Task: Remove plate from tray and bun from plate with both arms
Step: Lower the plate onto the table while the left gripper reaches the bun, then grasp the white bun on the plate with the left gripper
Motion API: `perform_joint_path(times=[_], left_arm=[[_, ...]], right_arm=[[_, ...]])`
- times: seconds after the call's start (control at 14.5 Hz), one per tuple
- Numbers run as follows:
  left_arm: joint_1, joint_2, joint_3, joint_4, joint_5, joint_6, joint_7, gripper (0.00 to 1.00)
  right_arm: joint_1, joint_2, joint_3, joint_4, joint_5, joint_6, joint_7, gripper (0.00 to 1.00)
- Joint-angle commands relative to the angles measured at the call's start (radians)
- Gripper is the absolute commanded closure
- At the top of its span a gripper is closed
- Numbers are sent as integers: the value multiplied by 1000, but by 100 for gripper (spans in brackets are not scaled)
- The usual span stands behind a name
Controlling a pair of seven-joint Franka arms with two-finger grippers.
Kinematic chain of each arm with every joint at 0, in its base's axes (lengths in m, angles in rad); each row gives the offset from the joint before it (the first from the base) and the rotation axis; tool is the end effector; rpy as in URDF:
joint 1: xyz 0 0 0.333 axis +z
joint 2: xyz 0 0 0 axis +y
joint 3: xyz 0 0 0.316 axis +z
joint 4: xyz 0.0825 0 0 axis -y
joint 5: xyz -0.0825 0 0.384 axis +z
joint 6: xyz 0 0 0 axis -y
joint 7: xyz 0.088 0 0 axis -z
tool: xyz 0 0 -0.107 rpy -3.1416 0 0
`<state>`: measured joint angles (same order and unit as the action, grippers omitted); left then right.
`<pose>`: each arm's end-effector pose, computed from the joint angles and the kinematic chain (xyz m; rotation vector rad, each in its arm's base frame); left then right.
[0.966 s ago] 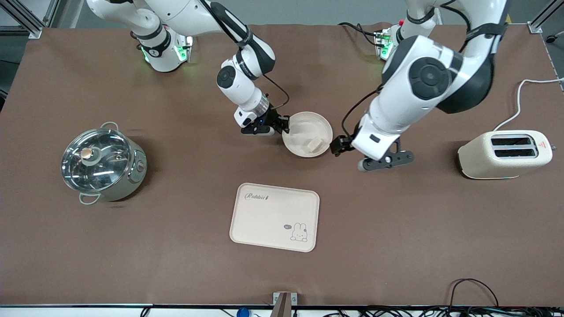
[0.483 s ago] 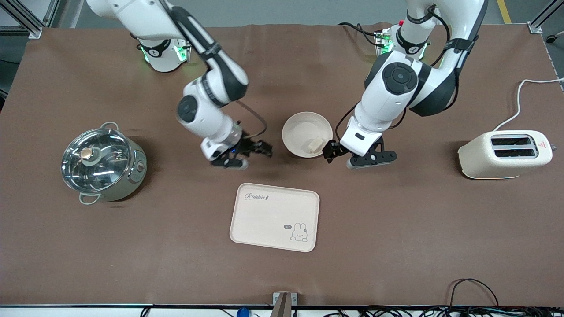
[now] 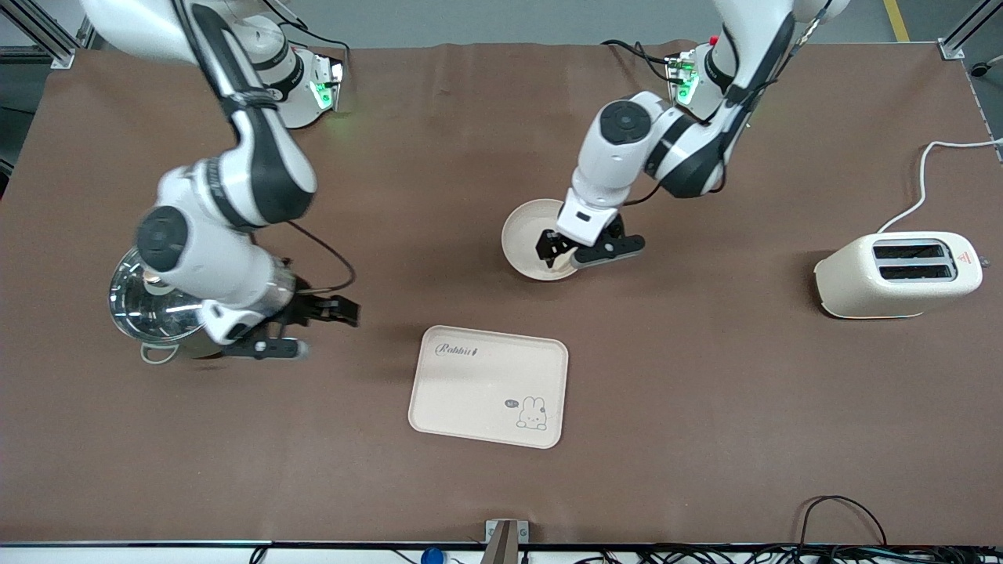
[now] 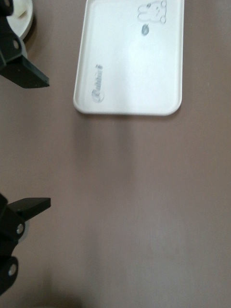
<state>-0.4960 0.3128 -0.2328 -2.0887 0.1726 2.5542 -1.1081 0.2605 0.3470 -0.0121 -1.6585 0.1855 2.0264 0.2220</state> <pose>0.4477 -0.3980 0.2929 3.0015 0.3925 0.1962 0.6357 0.1730 0.4109 -2.9768 0.0787 0.0264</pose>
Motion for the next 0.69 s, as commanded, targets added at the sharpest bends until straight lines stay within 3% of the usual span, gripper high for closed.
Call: perform_joint_path(times=[0.0,0.14,0.34,0.48,0.62], left_arm=[[-9,84,3,-40,178,84,-61,0],[-7,117,1,-74,279,147,-139,0],[-9,121,0,-89,294,147,-161,0],[-9,121,0,-97,294,146,-160,0],[-12,120,-5,-96,294,133,-176,0]], right_arm=[[-117,-124,11,-17,-69,-133,-52,0],[-185,-176,7,-7,-84,-225,-65,0],[-288,-258,7,16,-90,-360,-180,0],[-297,-339,14,16,-154,-399,-179,0],[-299,-365,12,72,-161,-431,-176,0]])
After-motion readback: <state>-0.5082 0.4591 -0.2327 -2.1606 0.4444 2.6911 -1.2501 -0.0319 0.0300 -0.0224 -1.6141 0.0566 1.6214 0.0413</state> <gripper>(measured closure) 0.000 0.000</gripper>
